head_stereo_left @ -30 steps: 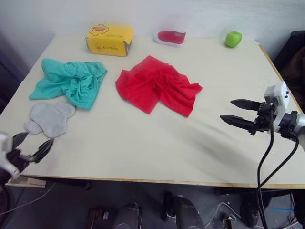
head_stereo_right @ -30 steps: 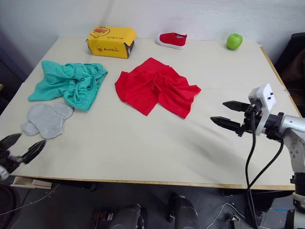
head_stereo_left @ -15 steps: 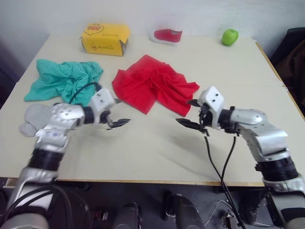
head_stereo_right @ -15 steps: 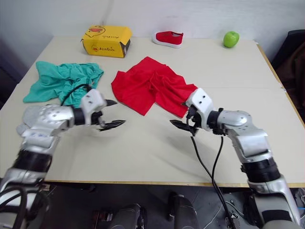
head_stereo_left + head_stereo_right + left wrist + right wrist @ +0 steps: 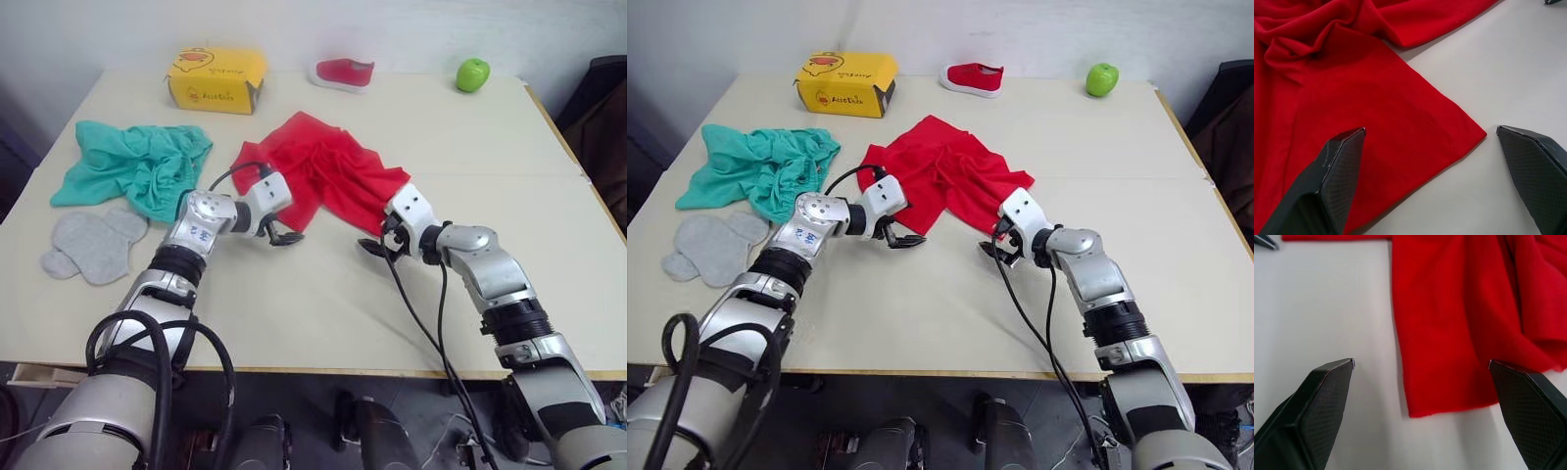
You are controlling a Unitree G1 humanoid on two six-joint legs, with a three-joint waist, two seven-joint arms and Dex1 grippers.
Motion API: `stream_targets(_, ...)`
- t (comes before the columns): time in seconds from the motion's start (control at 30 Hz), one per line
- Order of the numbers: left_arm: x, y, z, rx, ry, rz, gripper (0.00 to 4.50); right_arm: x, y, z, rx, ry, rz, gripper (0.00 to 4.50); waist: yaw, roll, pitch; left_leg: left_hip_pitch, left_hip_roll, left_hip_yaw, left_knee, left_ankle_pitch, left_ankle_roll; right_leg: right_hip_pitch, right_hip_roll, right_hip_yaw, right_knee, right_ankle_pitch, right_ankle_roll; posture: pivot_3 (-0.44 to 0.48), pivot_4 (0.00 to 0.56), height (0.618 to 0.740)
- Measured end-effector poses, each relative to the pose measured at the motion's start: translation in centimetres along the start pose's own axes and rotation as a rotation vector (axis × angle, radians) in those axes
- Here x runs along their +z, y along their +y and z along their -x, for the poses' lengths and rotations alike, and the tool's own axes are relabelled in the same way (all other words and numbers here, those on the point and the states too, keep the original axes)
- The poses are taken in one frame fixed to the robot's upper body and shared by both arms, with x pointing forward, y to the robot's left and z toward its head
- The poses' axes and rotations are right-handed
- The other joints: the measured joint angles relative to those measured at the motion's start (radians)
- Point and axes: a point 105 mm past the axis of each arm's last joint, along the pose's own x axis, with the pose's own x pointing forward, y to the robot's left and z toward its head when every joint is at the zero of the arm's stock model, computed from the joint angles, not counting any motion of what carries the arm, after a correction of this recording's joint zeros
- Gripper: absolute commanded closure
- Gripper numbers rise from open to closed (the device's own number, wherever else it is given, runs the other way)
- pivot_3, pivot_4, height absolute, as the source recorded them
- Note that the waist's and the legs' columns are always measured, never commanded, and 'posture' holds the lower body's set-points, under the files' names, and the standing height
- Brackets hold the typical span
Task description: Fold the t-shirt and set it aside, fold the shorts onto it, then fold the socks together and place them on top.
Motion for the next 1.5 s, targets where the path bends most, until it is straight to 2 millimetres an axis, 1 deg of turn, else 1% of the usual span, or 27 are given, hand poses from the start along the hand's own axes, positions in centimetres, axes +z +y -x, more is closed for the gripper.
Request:
stream_targets(0.07, 0.1, -0.1, -0.4, -0.001, 0.002, 0.01, 0.62, -0.1, -0.2, -0.1, -0.004, 0.007, 0.0, 0.66, 0.001, 0.0, 0.0, 0.001, 0.0, 0.0, 0.001, 0.0, 0.0, 0.001, -0.001, 0.0, 0.001, 0.0, 0.0, 0.0, 0.15, 0.74)
stream_targets(0.13, -0.1, -0.4, -0.8, -0.004, 0.0, 0.031, 1.18, -0.2, 0.0, -0.3, 0.0, 0.008, -0.01, 1.27, 0.001, 0.0, 0.0, 0.002, -0.001, -0.001, 0.001, 0.0, 0.001, 0.002, -0.001, 0.0, 0.001, 0.0, 0.0, 0.0, 0.15, 0.74)
stream_targets(0.23, 0.0, -0.6, -1.1, -0.011, -0.005, 0.04, 2.13, -0.2, -0.1, -0.5, 0.0, 0.013, -0.016, 2.34, 0.002, -0.001, 0.0, 0.002, -0.001, -0.001, 0.002, 0.0, 0.001, 0.003, -0.003, 0.0, 0.003, 0.0, 0.0, 0.0, 0.15, 0.74)
stream_targets(0.3, 0.0, -0.7, -1.3, -0.015, -0.004, 0.043, 2.7, -0.3, -0.2, -0.5, -0.003, 0.017, -0.012, 2.94, 0.002, -0.001, 0.0, 0.002, -0.001, -0.001, 0.002, 0.0, 0.001, 0.003, -0.003, 0.0, 0.003, 0.0, 0.0, 0.0, 0.15, 0.74)
stream_targets(0.43, 0.0, -0.8, -1.3, -0.023, 0.001, 0.041, 4.02, -0.6, -0.4, -0.1, 0.001, 0.031, -0.007, 4.4, -0.001, -0.001, 0.0, 0.002, -0.001, -0.001, 0.002, 0.0, 0.001, 0.003, -0.003, 0.0, 0.003, 0.0, 0.0, 0.0, 0.15, 0.74)
stream_targets(0.47, 0.0, -0.8, -1.3, -0.024, 0.002, 0.041, 4.31, -0.7, -0.5, 0.0, 0.001, 0.035, -0.005, 4.5, -0.001, -0.001, 0.0, 0.002, -0.001, -0.001, 0.002, 0.0, 0.001, 0.003, -0.003, 0.0, 0.003, 0.0, 0.0, 0.0, 0.15, 0.74)
stream_targets(0.5, -0.1, -0.7, -1.1, -0.02, 0.004, 0.042, 4.49, -0.8, -0.6, 0.3, 0.001, 0.039, 0.003, 4.5, -0.002, -0.001, 0.0, 0.002, -0.001, -0.001, 0.002, 0.0, 0.001, 0.002, -0.003, 0.0, 0.003, 0.0, 0.0, 0.0, 0.15, 0.74)
stream_targets(0.7, -1.3, 0.3, 0.8, -0.019, 0.035, 0.048, 4.49, -1.6, -1.4, 1.8, 0.006, 0.074, 0.036, 4.5, -0.018, -0.001, 0.0, 0.002, -0.001, -0.001, 0.002, 0.0, 0.001, 0.002, -0.002, -0.001, 0.003, 0.0, 0.0, 0.0, 0.15, 0.74)
stream_targets(0.8, -2.2, 0.3, 2.4, -0.065, 0.033, 0.064, 4.49, -2.1, -1.5, 3.0, 0.032, 0.076, 0.015, 4.5, -0.024, -0.001, 0.0, 0.002, 0.0, -0.001, 0.001, 0.0, 0.0, 0.001, -0.001, 0.0, 0.003, 0.0, 0.0, 0.0, 0.15, 0.74)
stream_targets(0.9, -3.6, -1.2, 5.7, -0.227, 0.009, 0.105, 4.49, -1.4, -0.6, 5.5, 0.134, 0.036, 0.002, 4.5, -0.027, 0.0, 0.0, -0.002, 0.001, 0.001, 0.001, 0.0, -0.001, -0.006, 0.001, 0.002, 0.004, 0.0, -0.001, 0.0, 0.15, 0.74)
stream_targets(0.93, -4.2, -2.0, 7.1, -0.287, 0.005, 0.119, 4.49, -1.2, -0.2, 6.4, 0.169, 0.035, 0.022, 4.5, -0.028, 0.0, 0.0, -0.003, 0.001, 0.002, 0.0, 0.0, -0.001, -0.007, 0.001, 0.002, 0.004, -0.001, -0.001, 0.0, 0.15, 0.74)
stream_targets(1.0, -5.2, -3.9, 9.4, -0.388, 0.024, 0.139, 4.49, -1.5, 0.2, 8.1, 0.215, 0.051, 0.058, 4.5, -0.026, 0.0, 0.0, -0.003, 0.002, 0.002, 0.0, -0.001, -0.002, -0.007, 0.002, 0.002, 0.004, -0.001, -0.002, 0.0, 0.15, 0.74)
stream_targets(1.07, -6.3, -5.9, 11.9, -0.474, 0.074, 0.143, 4.49, -2.4, 0.8, 9.6, 0.264, 0.084, 0.084, 4.5, -0.021, 0.0, 0.0, -0.003, 0.002, 0.002, 0.001, -0.001, -0.002, -0.007, 0.002, 0.003, 0.003, -0.001, -0.002, 0.0, 0.15, 0.74)
stream_targets(1.17, -7.0, -7.9, 14.5, -0.496, 0.136, 0.14, 4.49, -3.8, 1.8, 11.2, 0.333, 0.115, 0.064, 4.5, -0.016, 0.001, 0.0, -0.002, 0.001, 0.001, 0.001, -0.001, -0.001, -0.005, 0.0, 0.003, 0.003, -0.001, -0.002, 0.0, 0.15, 0.74)
stream_targets(1.23, -7.2, -8.9, 15.5, -0.513, 0.15, 0.158, 4.49, -4.3, 2.3, 12.0, 0.366, 0.123, 0.053, 4.5, -0.011, 0.002, 0.001, 0.0, 0.002, 0.0, 0.001, -0.002, 0.0, -0.002, 0.0, 0.003, 0.002, -0.001, -0.002, 0.0, 0.15, 0.74)
stream_targets(1.37, -6.4, -11.1, 16.6, -0.564, 0.122, 0.194, 4.49, -4.6, 2.9, 13.8, 0.411, 0.124, 0.056, 4.5, -0.003, 0.002, 0.001, 0.0, 0.002, -0.001, 0.001, -0.003, 0.0, -0.001, 0.0, 0.002, 0.0, -0.001, -0.002, 0.0, 0.15, 0.74)
stream_targets(1.5, -5.8, -13.1, 17.7, -0.614, 0.11, 0.24, 4.49, -5.9, 3.3, 15.6, 0.436, 0.165, 0.059, 4.5, 0.006, 0.002, 0.001, 0.0, 0.002, -0.001, 0.001, -0.003, 0.0, -0.001, 0.001, 0.002, -0.001, -0.001, -0.002, 0.0, 0.15, 0.74)
